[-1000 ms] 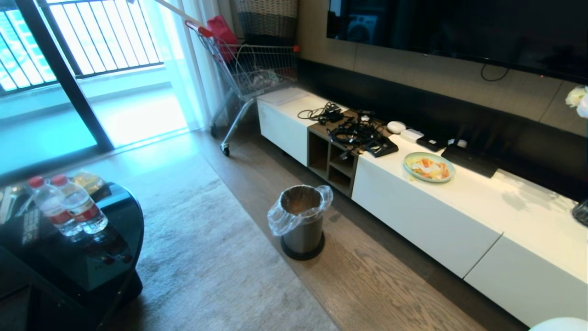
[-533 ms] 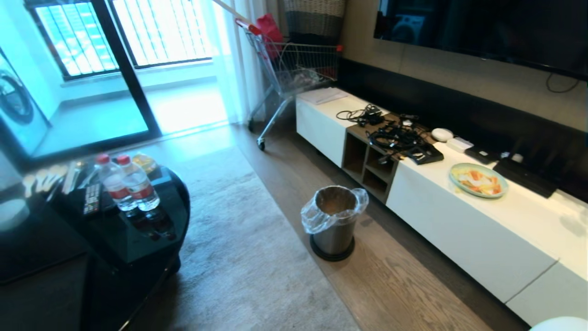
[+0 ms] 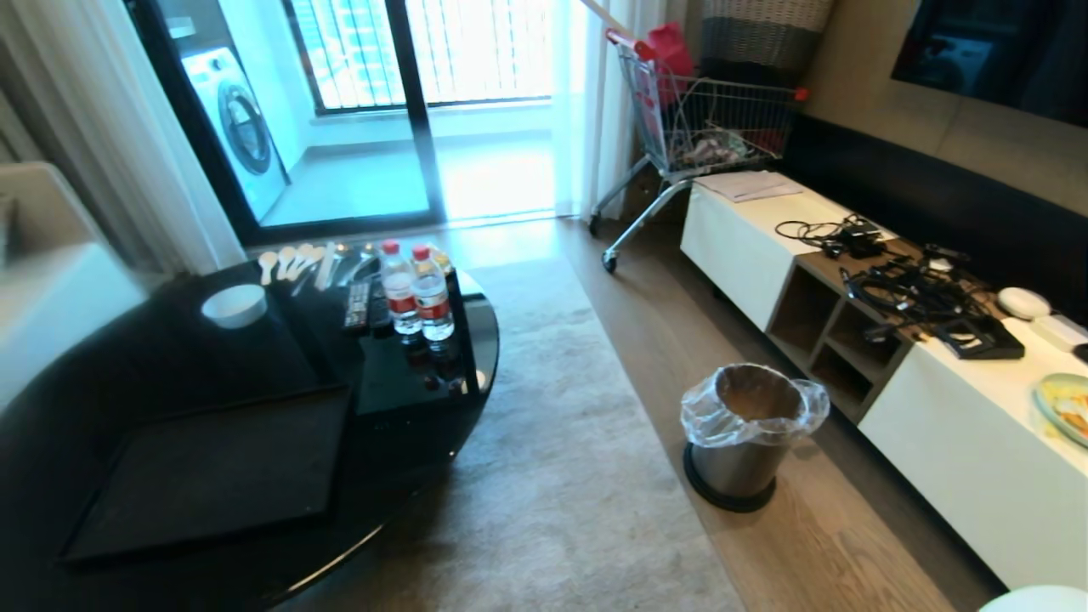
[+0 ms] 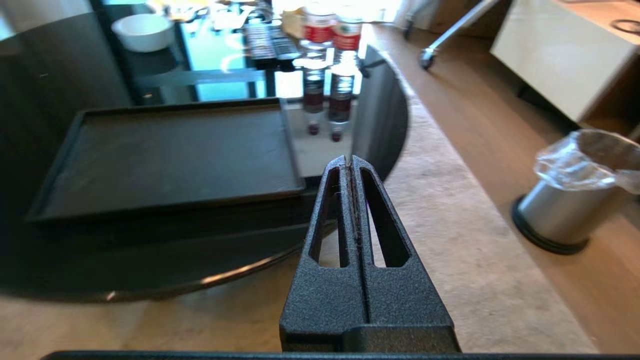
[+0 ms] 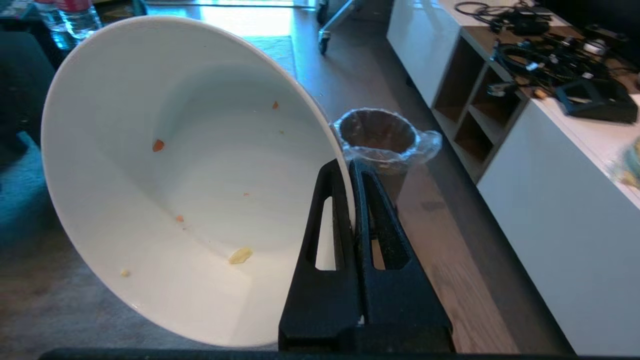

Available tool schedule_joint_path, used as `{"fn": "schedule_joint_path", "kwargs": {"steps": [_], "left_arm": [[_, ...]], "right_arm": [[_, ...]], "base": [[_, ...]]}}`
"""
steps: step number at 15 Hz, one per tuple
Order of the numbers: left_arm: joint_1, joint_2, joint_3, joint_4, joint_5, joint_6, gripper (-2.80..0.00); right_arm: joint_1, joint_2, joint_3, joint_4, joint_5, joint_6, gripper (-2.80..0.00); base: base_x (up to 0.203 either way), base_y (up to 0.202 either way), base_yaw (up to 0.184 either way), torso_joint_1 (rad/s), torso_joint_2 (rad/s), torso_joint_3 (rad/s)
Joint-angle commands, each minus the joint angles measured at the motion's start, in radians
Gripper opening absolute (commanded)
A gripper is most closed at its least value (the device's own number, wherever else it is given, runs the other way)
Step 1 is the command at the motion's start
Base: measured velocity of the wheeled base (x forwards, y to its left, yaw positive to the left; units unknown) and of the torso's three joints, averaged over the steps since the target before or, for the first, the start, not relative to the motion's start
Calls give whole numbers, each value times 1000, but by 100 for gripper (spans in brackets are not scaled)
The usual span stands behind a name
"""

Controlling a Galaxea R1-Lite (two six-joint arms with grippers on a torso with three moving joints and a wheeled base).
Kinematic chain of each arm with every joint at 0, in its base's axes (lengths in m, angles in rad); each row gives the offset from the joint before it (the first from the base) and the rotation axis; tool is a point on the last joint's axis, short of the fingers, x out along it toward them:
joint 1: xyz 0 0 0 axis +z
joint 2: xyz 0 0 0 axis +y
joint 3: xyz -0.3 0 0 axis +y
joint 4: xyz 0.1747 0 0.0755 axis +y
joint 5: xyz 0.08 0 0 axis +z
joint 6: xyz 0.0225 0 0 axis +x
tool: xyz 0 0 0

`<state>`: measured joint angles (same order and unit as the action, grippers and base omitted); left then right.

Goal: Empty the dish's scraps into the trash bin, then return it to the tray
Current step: Put the bowl back to the table

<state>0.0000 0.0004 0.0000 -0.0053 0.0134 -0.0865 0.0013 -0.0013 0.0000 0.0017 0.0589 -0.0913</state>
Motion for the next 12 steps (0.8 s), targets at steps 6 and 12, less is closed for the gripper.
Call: {"fn": "schedule_joint_path", "kwargs": {"steps": [6,12], "left_arm": [[0,0,0,-1,0,-1,-280],[0,0,0,-1,0,-1,-280]], "right_arm": [[0,1,0,0,2,-2,-280],[0,1,0,0,2,-5,-280]], "base": [[-2,-10,169,1,3,1],[1,-10,170,3,2,3]]}}
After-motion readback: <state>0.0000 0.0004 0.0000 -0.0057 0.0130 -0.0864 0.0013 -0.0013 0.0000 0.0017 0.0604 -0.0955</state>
